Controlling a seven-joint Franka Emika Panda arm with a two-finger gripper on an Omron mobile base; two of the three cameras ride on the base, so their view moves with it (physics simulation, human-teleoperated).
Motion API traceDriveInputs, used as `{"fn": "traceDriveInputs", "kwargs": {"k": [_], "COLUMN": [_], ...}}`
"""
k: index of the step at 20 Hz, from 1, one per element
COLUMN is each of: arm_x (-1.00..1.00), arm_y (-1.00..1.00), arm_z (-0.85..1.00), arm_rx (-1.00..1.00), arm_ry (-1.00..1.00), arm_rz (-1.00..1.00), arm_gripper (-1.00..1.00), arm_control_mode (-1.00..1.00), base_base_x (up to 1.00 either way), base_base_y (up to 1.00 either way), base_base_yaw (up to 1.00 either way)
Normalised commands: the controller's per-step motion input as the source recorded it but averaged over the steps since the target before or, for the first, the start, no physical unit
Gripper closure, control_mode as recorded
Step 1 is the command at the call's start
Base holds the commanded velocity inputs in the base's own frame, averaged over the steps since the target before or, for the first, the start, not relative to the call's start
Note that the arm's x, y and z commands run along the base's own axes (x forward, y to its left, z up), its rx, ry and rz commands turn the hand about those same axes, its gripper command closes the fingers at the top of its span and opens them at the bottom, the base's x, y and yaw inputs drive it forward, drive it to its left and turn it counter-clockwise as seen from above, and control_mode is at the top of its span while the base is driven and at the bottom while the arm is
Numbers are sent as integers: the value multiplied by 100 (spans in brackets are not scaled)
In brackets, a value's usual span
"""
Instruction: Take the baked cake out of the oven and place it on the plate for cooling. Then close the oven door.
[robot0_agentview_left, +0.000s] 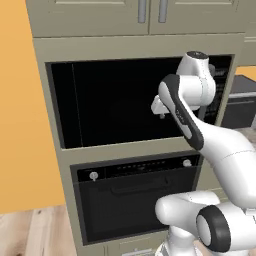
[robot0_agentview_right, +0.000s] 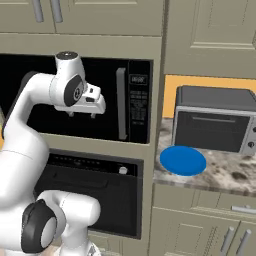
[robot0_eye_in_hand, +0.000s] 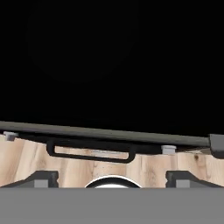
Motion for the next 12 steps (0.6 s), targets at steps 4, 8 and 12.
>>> {"fn": "traceDriveInputs", "kwargs": {"k": [4,8,12], "arm_x": [0,0,0], "arm_y": [0,0,0], "arm_z": [0,0,0], "arm_rx": [0,0,0], "arm_ry": [0,0,0], "arm_rz": [0,0,0], "arm_gripper": [-100,-100,-100], "arm_control_mode": [100,100,100], "base_base_x": [-91,-58,-4], "base_base_y": [0,0,0], "base_base_yaw": [0,0,0]}}
